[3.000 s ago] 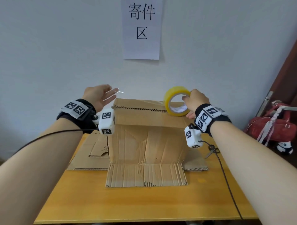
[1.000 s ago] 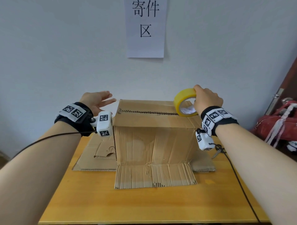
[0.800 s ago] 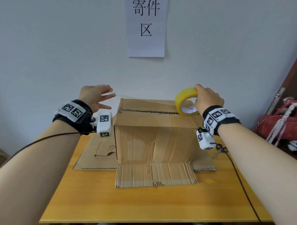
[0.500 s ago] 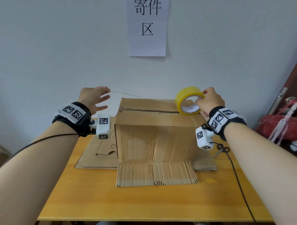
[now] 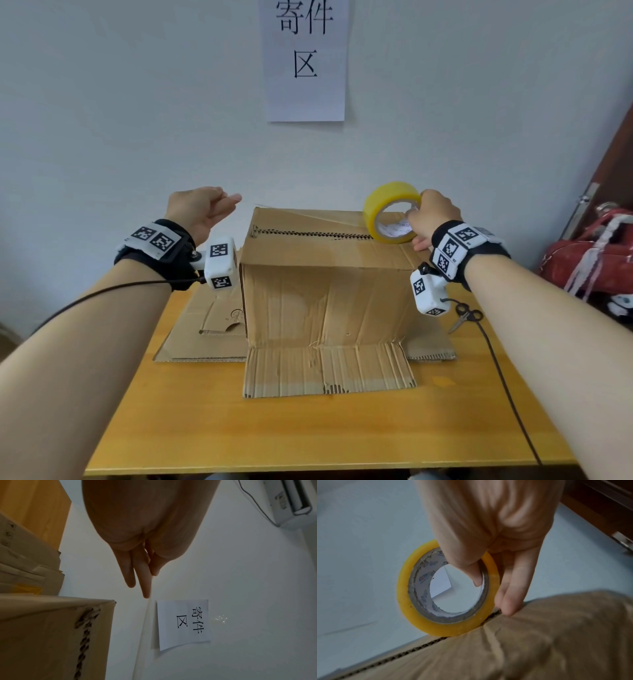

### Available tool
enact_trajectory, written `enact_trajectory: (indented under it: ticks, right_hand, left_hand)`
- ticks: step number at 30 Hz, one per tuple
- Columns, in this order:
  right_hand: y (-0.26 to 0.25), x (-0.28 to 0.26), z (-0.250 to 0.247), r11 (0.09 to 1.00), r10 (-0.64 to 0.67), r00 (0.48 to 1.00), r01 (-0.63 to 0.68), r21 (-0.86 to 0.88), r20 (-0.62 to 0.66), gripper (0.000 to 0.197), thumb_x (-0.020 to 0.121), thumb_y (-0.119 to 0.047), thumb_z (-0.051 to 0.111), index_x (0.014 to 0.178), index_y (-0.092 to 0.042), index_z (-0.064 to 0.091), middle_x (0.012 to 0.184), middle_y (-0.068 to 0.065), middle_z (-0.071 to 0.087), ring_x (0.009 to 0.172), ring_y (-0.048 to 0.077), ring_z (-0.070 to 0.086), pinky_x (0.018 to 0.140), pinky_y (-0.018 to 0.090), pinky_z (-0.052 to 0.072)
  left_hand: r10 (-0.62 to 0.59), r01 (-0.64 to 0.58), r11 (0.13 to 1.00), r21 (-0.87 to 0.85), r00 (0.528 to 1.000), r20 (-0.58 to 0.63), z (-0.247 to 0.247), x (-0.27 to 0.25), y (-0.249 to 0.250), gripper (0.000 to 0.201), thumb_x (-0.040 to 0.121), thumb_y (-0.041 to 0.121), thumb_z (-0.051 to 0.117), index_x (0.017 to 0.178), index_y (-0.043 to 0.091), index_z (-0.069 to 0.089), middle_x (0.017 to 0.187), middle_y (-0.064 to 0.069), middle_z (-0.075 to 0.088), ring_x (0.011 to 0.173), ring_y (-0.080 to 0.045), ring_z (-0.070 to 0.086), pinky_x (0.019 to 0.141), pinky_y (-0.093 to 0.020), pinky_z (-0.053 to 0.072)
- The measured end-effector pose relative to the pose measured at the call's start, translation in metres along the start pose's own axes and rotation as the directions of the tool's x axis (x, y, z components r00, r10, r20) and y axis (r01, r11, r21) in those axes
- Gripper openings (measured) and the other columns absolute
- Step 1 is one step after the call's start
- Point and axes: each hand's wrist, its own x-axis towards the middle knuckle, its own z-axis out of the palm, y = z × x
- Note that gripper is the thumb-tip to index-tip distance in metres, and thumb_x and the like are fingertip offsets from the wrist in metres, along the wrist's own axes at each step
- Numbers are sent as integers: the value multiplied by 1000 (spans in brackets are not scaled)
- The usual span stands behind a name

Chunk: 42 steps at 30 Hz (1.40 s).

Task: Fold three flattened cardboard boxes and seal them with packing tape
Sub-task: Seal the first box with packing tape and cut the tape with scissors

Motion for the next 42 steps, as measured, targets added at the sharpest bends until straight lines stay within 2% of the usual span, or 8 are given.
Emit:
enact_trajectory:
  ticks: [5, 9, 13, 15, 19, 31, 35, 42]
  right_hand:
    - [-3, 3, 1, 992, -68, 997, 64, -111, -30, 8, 98, -12, 51, 97, -4, 51, 84, 21, 68, 77, 37, 72, 69, 48, 62]
    - [-3, 3, 1, 987, -87, 994, 78, -139, -65, 14, 98, -10, 50, 109, -2, 51, 99, 23, 66, 89, 40, 69, 73, 49, 61]
    - [6, 5, -4, 960, -139, 986, 112, -256, -92, 19, 98, -6, 50, 116, 2, 49, 106, 24, 62, 101, 43, 61, 68, 42, 51]
    - [10, 6, -6, 956, -148, 984, 116, -271, -100, 19, 99, -7, 49, 115, 2, 49, 107, 25, 62, 101, 44, 60, 69, 43, 53]
    - [11, 8, -2, 948, -156, 984, 124, -292, -90, 22, 100, -8, 48, 120, 1, 47, 111, 25, 61, 107, 44, 57, 70, 39, 43]
    - [11, 6, 3, 930, -156, 984, 117, -348, -87, 20, 100, -13, 49, 117, -5, 44, 101, 20, 58, 95, 38, 55, 70, 39, 41]
    - [11, 3, 3, 930, -148, 985, 107, -352, -89, 21, 99, -13, 50, 118, -5, 44, 99, 19, 57, 99, 41, 57, 70, 39, 41]
    - [7, 0, 4, 933, -131, 988, 93, -347, -87, 21, 99, -13, 50, 117, -6, 43, 92, 15, 50, 91, 36, 51, 70, 39, 40]
  left_hand:
    - [5, -5, 1000, 1, 1000, -7, -2, 2, 0, 7, 99, 0, 54, 93, -2, 57, 87, -13, 66, 86, -25, 76, 84, -30, 61]
    - [5, -5, 1000, 26, 1000, -4, -4, 4, -4, 7, 99, -1, 55, 92, -2, 57, 86, -13, 67, 84, -23, 77, 85, -30, 61]
    - [12, -12, 1000, 2, 998, -65, -15, 13, -3, 6, 98, 1, 56, 94, -2, 58, 97, -17, 70, 81, -20, 77, 82, -29, 61]
    - [9, -8, 1000, 7, 998, -58, -20, 18, -3, 6, 99, 1, 56, 94, -1, 58, 91, -13, 68, 80, -19, 77, 84, -30, 61]
    - [-15, 15, 1000, 17, 999, -40, -23, 22, -9, 9, 100, 2, 55, 92, 0, 58, 86, -10, 66, 74, -18, 76, 84, -32, 61]
    - [-113, 113, 993, 31, 994, -5, -37, 30, -34, 10, 100, 2, 55, 91, -2, 58, 86, -12, 67, 68, -18, 75, 79, -32, 61]
    - [-153, 153, 988, 5, 988, 5, -42, 33, -41, 9, 100, 2, 56, 92, -3, 58, 79, -12, 70, 69, -19, 76, 79, -34, 61]
    - [-189, 190, 980, -53, 982, 20, -52, 38, -55, 12, 101, 4, 55, 92, -3, 58, 88, -11, 66, 74, -19, 76, 82, -35, 61]
